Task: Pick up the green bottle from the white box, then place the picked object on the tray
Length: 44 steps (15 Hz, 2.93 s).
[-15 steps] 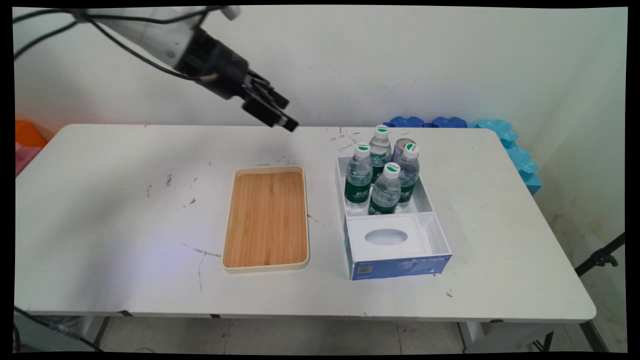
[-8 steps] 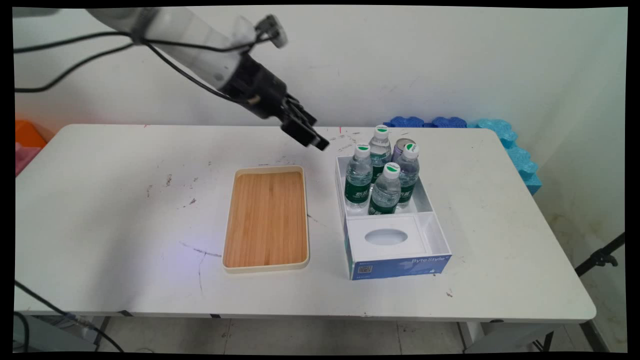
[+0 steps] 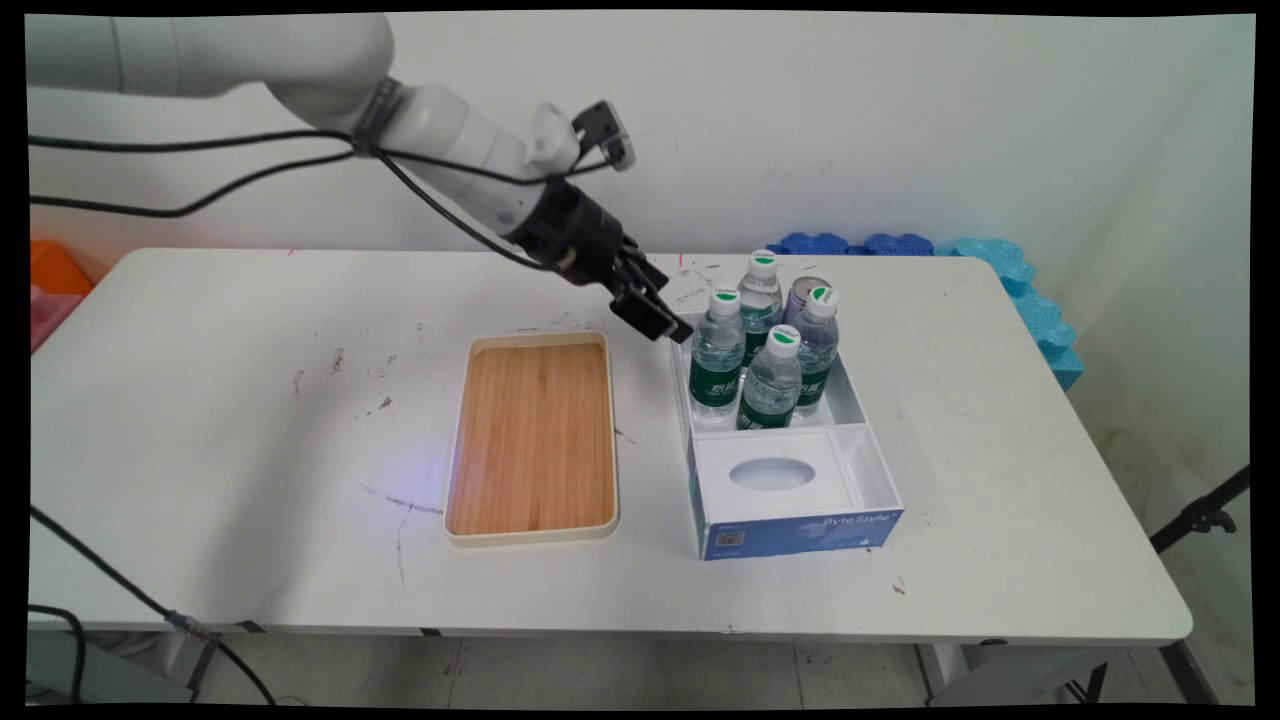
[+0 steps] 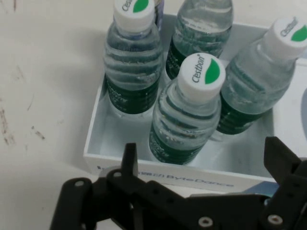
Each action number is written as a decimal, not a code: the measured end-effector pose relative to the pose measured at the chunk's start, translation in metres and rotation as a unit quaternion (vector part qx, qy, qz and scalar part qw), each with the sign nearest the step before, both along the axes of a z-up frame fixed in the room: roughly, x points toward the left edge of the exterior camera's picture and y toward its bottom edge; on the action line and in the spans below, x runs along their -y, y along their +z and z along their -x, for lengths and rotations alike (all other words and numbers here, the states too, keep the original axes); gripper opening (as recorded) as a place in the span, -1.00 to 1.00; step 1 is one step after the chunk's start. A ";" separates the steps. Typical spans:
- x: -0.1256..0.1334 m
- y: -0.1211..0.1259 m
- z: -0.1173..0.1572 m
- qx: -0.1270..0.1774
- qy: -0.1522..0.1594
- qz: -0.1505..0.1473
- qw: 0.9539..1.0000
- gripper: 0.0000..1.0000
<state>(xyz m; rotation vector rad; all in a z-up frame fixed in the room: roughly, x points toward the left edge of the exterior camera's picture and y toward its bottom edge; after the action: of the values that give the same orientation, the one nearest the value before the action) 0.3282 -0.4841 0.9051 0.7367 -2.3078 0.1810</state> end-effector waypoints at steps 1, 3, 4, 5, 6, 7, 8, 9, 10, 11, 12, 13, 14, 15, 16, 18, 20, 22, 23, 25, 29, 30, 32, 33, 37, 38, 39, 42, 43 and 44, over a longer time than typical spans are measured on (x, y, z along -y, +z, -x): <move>0.001 -0.006 0.002 0.002 -0.002 0.003 1.000 1.00; 0.003 -0.019 0.008 0.006 -0.006 0.010 1.000 1.00; 0.004 -0.024 0.011 0.007 -0.007 0.013 1.000 1.00; 0.005 -0.028 0.012 0.007 -0.007 0.014 1.000 1.00; 0.006 -0.032 0.015 0.008 -0.009 0.016 1.000 1.00; 0.006 -0.035 0.016 0.008 -0.009 0.017 1.000 1.00; 0.007 -0.040 0.018 0.009 -0.010 0.019 1.000 1.00; 0.008 -0.042 0.020 0.009 -0.010 0.020 1.000 1.00; 0.009 -0.047 0.022 0.009 -0.010 0.021 1.000 1.00; 0.010 -0.049 0.024 0.009 -0.010 0.021 1.000 1.00; 0.011 -0.053 0.026 0.009 -0.009 0.022 1.000 1.00; 0.012 -0.055 0.028 0.009 -0.009 0.022 1.000 1.00; 0.014 -0.058 0.031 0.009 -0.009 0.022 1.000 1.00; 0.015 -0.060 0.033 0.008 -0.008 0.022 1.000 1.00; 0.016 -0.063 0.035 0.008 -0.008 0.022 1.000 1.00; 0.018 -0.067 0.038 0.007 -0.006 0.023 1.000 1.00; 0.020 -0.070 0.041 0.005 -0.004 0.023 1.000 1.00; 0.022 -0.072 0.043 0.004 -0.002 0.023 1.000 -1.00; 0.023 -0.074 0.045 0.002 -0.001 0.023 1.000 -1.00; 0.025 -0.076 0.046 0.000 0.000 0.024 1.000 -1.00; 0.025 -0.074 0.046 -0.006 0.002 0.024 1.000 -1.00; 0.024 -0.071 0.045 -0.009 0.002 0.025 1.000 -1.00; 0.022 -0.059 0.041 -0.019 0.002 0.029 0.999 -1.00; 0.020 -0.052 0.038 -0.023 0.002 0.031 0.999 -1.00; 0.008 -0.010 0.019 -0.045 -0.001 0.042 0.998 -1.00; 0.003 0.002 0.012 -0.049 -0.002 0.044 0.998 -1.00; -0.001 0.012 0.006 -0.052 -0.005 0.046 0.998 -1.00; -0.016 0.038 -0.015 -0.058 -0.014 0.049 0.997 -1.00; -0.023 0.047 -0.025 -0.060 -0.020 0.049 0.997 -1.00; -0.030 0.054 -0.034 -0.061 -0.025 0.050 0.997 -1.00</move>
<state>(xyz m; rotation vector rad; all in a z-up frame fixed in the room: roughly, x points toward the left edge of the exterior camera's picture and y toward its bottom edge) 0.3621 -0.4539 0.9588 0.6211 -2.1818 0.2197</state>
